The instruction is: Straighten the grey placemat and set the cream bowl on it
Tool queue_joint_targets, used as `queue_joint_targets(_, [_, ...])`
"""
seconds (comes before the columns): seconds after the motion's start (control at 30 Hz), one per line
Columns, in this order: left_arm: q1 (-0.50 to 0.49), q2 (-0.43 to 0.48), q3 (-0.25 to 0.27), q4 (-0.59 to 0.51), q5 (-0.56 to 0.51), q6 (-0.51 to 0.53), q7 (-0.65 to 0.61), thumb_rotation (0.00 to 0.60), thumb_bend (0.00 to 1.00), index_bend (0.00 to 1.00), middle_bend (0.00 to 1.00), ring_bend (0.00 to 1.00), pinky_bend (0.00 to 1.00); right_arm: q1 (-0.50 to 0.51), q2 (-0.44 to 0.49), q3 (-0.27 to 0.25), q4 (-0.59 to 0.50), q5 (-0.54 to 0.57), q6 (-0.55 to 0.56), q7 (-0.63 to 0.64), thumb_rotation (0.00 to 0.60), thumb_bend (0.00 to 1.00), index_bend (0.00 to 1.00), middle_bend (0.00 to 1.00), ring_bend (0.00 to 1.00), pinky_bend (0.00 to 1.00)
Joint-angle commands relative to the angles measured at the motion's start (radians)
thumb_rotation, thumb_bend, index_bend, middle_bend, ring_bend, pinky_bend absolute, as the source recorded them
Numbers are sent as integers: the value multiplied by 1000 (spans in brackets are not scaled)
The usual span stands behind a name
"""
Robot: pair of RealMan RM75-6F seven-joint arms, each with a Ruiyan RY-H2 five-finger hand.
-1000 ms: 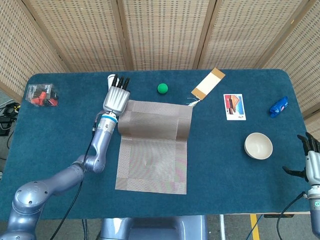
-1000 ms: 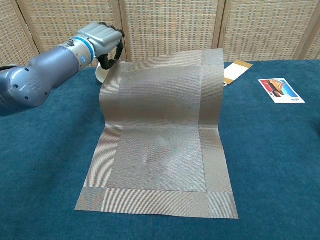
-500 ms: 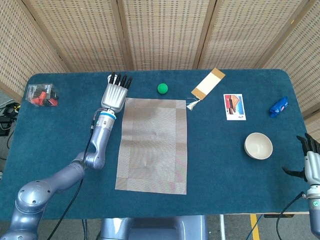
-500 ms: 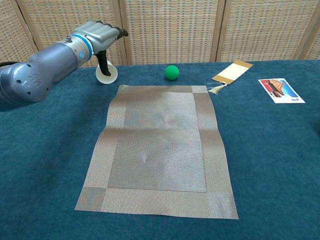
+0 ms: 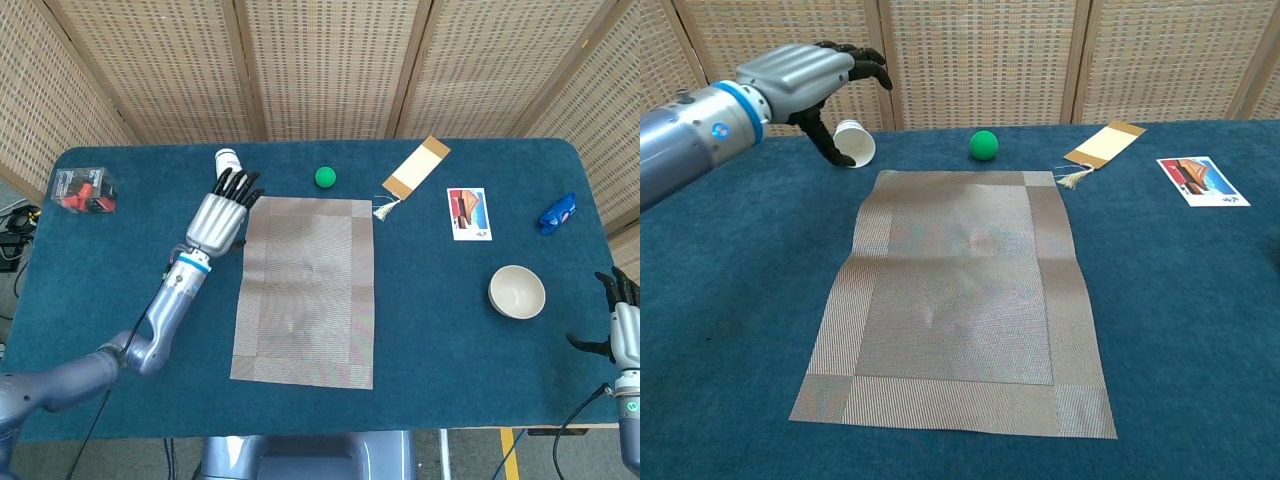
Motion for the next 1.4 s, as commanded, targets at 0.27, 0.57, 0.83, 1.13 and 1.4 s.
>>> queue_joint_targets(0.27, [214, 148, 148, -332, 113, 197, -66, 600, 35, 190, 0, 0, 0, 3, -8, -7, 3, -1, -7, -16, 600, 209, 135, 0, 0, 0])
queue_joint_targets(0.57, [370, 196, 251, -472, 119, 302, -16, 600, 35, 180, 0, 0, 0, 3, -10, -16, 1, -14, -11, -16, 600, 206, 142, 0, 0, 0])
queue_joint_targets(0.83, [527, 297, 347, -545, 209, 463, -12, 600, 35, 161, 0, 0, 0, -7, 3, -29, -33, -84, 28, 12, 600, 151, 144, 0, 0, 0])
queue_joint_targets(1.13, [653, 350, 384, -515, 274, 582, -77, 600, 35, 137, 0, 0, 0, -16, 32, -65, -43, -275, 117, 118, 600, 49, 145, 0, 0, 0])
queue_joint_targets(1.4, [727, 372, 373, -473, 307, 634, -139, 600, 35, 134, 0, 0, 0, 47, -20, -146, 31, -547, 168, 149, 600, 46, 240, 0, 0, 0])
